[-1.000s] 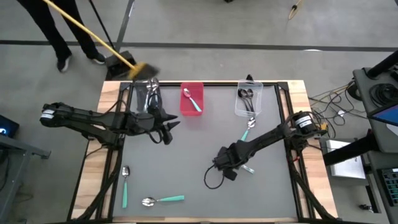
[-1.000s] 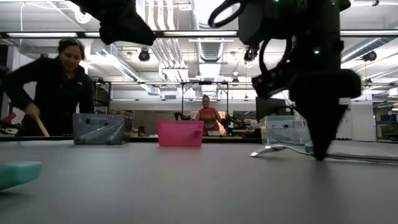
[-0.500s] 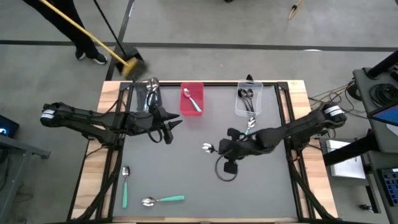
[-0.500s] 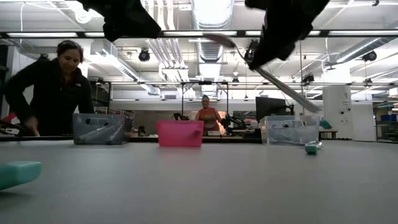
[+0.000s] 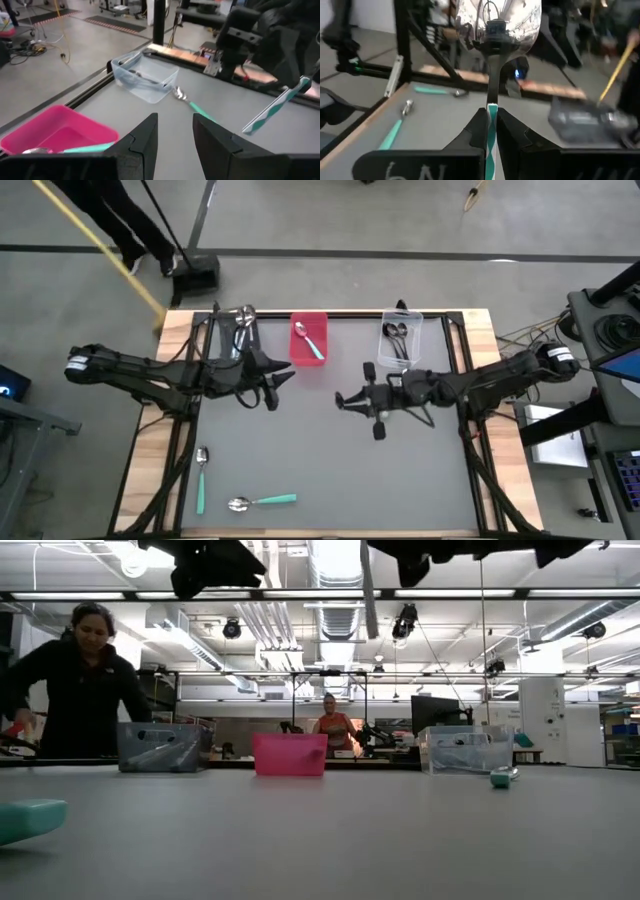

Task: Sort silverware by color (type)
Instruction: Put the blue patterned spoon into the black bin

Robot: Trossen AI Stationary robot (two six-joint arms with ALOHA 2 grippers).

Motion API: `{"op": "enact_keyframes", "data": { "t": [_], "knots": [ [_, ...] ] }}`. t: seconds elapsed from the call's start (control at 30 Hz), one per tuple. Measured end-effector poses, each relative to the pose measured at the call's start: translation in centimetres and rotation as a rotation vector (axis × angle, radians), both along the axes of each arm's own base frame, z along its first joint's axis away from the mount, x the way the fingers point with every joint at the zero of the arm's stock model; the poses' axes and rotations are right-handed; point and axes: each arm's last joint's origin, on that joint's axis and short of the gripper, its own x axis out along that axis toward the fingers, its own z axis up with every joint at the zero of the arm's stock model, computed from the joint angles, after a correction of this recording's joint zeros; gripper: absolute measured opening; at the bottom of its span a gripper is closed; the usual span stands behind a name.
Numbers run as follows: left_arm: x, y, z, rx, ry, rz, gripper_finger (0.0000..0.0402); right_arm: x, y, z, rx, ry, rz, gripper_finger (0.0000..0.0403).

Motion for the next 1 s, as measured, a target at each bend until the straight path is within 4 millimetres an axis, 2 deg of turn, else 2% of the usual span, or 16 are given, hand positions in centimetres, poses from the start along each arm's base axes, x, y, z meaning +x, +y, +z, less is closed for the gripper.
{"op": "enact_keyframes", "data": {
  "t": [0.27,0.5,0.8,1.0],
  "knots": [
    [1.3,-0.6,0.0,-0.005,-0.066,-0.022,0.0104,0.4,-2.0,0.3,-0.087,-0.097,0.121,0.0013],
    [2.1,-1.4,-0.6,-0.015,-0.071,-0.047,0.0104,-0.8,-3.2,-1.1,-0.175,-0.239,0.095,0.0013],
    [4.0,-2.1,-0.7,0.057,-0.161,-0.111,0.0104,-1.8,-5.8,-2.2,-0.106,-0.317,0.226,0.0013],
    [6.0,-2.5,-0.9,0.115,-0.182,-0.13,0.0104,-1.6,-6.5,-2.6,-0.068,-0.337,0.275,0.0013]
  ]
}}
